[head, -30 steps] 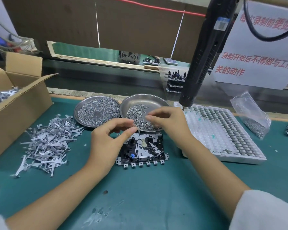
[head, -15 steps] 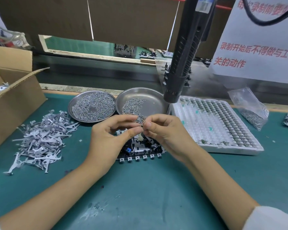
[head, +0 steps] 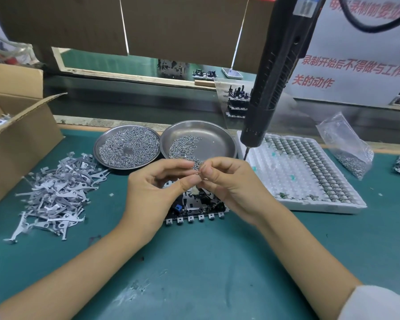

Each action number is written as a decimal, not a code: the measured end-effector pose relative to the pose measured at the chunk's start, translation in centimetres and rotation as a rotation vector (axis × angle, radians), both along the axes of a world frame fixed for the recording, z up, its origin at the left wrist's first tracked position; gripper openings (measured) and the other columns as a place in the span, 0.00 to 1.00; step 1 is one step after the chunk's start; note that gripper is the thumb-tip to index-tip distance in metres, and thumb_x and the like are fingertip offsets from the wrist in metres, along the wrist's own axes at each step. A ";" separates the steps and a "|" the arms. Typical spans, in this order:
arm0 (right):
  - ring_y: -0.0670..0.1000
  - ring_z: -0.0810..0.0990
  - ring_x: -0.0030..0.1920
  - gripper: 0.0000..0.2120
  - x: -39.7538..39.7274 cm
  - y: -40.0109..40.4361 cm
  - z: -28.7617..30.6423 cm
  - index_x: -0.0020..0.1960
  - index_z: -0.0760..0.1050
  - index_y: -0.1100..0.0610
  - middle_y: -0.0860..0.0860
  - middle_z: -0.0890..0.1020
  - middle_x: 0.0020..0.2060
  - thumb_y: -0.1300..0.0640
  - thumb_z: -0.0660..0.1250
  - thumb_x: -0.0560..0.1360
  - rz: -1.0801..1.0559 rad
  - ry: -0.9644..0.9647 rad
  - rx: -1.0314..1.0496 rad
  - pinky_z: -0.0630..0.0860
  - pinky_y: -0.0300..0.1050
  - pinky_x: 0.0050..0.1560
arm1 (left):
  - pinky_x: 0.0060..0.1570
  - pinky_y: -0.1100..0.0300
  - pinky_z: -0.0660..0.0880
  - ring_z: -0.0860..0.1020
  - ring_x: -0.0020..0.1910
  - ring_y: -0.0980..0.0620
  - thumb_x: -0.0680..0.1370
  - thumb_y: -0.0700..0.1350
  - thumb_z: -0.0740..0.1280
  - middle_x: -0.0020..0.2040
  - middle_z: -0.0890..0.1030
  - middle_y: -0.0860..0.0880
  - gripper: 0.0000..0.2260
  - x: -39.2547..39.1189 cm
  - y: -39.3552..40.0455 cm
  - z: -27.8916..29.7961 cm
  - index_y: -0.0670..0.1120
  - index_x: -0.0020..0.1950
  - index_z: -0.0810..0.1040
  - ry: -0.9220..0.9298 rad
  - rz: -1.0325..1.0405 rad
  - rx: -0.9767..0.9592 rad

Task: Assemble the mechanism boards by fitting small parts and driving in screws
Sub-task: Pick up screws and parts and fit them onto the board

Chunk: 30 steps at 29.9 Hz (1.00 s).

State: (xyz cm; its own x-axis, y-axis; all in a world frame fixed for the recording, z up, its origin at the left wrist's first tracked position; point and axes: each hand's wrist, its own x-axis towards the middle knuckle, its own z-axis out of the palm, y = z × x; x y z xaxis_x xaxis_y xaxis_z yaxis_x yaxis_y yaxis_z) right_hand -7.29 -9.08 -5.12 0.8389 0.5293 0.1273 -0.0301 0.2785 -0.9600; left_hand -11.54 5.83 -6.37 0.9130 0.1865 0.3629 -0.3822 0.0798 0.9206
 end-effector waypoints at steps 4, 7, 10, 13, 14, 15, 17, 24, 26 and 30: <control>0.49 0.82 0.43 0.06 -0.1 -0.1 0.2 0.35 0.82 0.54 0.50 0.84 0.36 0.59 0.67 0.70 0.017 0.003 -0.012 0.78 0.42 0.51 | 0.42 0.68 0.77 0.83 0.39 0.56 0.63 0.41 0.75 0.38 0.85 0.51 0.10 -0.1 -0.1 0.0 0.48 0.43 0.82 0.000 -0.001 -0.008; 0.50 0.82 0.44 0.06 -0.1 0.0 0.2 0.36 0.82 0.55 0.51 0.84 0.37 0.59 0.67 0.70 0.024 0.006 -0.014 0.78 0.42 0.51 | 0.41 0.68 0.77 0.83 0.39 0.57 0.62 0.43 0.75 0.38 0.85 0.52 0.10 -0.1 -0.1 0.1 0.48 0.43 0.82 -0.006 0.000 -0.007; 0.52 0.81 0.45 0.06 0.0 -0.1 0.1 0.36 0.82 0.55 0.53 0.83 0.38 0.59 0.67 0.70 0.023 0.015 0.003 0.77 0.43 0.52 | 0.41 0.68 0.77 0.83 0.40 0.56 0.62 0.44 0.75 0.38 0.85 0.52 0.10 -0.1 -0.1 0.1 0.49 0.43 0.82 -0.013 0.002 -0.003; 0.52 0.82 0.45 0.06 0.0 0.0 0.2 0.36 0.82 0.55 0.55 0.84 0.40 0.60 0.68 0.70 0.033 0.032 0.005 0.77 0.42 0.50 | 0.42 0.68 0.77 0.83 0.40 0.56 0.63 0.43 0.75 0.38 0.85 0.52 0.10 -0.1 -0.1 0.1 0.48 0.43 0.82 -0.018 0.001 0.009; 0.51 0.82 0.44 0.06 0.0 -0.1 0.2 0.36 0.82 0.55 0.54 0.84 0.40 0.60 0.68 0.70 0.035 0.032 -0.006 0.77 0.41 0.49 | 0.43 0.68 0.77 0.83 0.40 0.56 0.63 0.42 0.75 0.39 0.85 0.52 0.10 -0.1 -0.1 0.1 0.48 0.43 0.82 -0.025 0.001 0.025; 0.50 0.82 0.43 0.05 0.0 -0.1 0.3 0.36 0.82 0.55 0.53 0.84 0.38 0.61 0.68 0.69 0.037 0.040 -0.011 0.78 0.40 0.47 | 0.43 0.68 0.77 0.83 0.40 0.56 0.64 0.42 0.75 0.39 0.85 0.52 0.10 -0.2 -0.1 0.2 0.48 0.44 0.82 -0.036 0.000 0.047; 0.49 0.82 0.39 0.02 0.0 -0.2 0.5 0.39 0.80 0.56 0.52 0.83 0.34 0.62 0.69 0.68 0.032 0.086 -0.004 0.78 0.39 0.44 | 0.44 0.68 0.76 0.83 0.41 0.57 0.66 0.42 0.74 0.40 0.85 0.52 0.09 -0.3 -0.1 0.3 0.48 0.44 0.83 -0.072 -0.015 0.098; 0.49 0.79 0.34 0.08 0.3 -3.1 3.2 0.45 0.77 0.59 0.51 0.80 0.32 0.55 0.69 0.69 0.102 0.072 -0.318 0.77 0.37 0.38 | 0.47 0.69 0.74 0.80 0.45 0.58 0.70 0.44 0.70 0.45 0.84 0.51 0.07 -0.6 -0.3 0.0 0.50 0.47 0.83 -0.057 -0.001 0.179; 0.49 0.81 0.36 0.06 1.0 -6.0 4.7 0.44 0.80 0.58 0.52 0.82 0.34 0.55 0.70 0.72 0.001 -0.073 -0.630 0.78 0.37 0.38 | 0.44 0.71 0.74 0.81 0.43 0.59 0.70 0.45 0.70 0.43 0.85 0.53 0.07 -0.4 -0.2 0.1 0.51 0.46 0.83 -0.001 0.021 0.092; 0.50 0.79 0.40 0.07 4.7 -11.7 4.8 0.48 0.81 0.59 0.52 0.83 0.41 0.66 0.65 0.75 -0.599 -0.420 -1.227 0.76 0.42 0.42 | 0.46 0.68 0.76 0.83 0.42 0.55 0.67 0.49 0.70 0.40 0.85 0.50 0.09 0.1 0.1 -0.1 0.50 0.46 0.83 0.053 0.074 0.003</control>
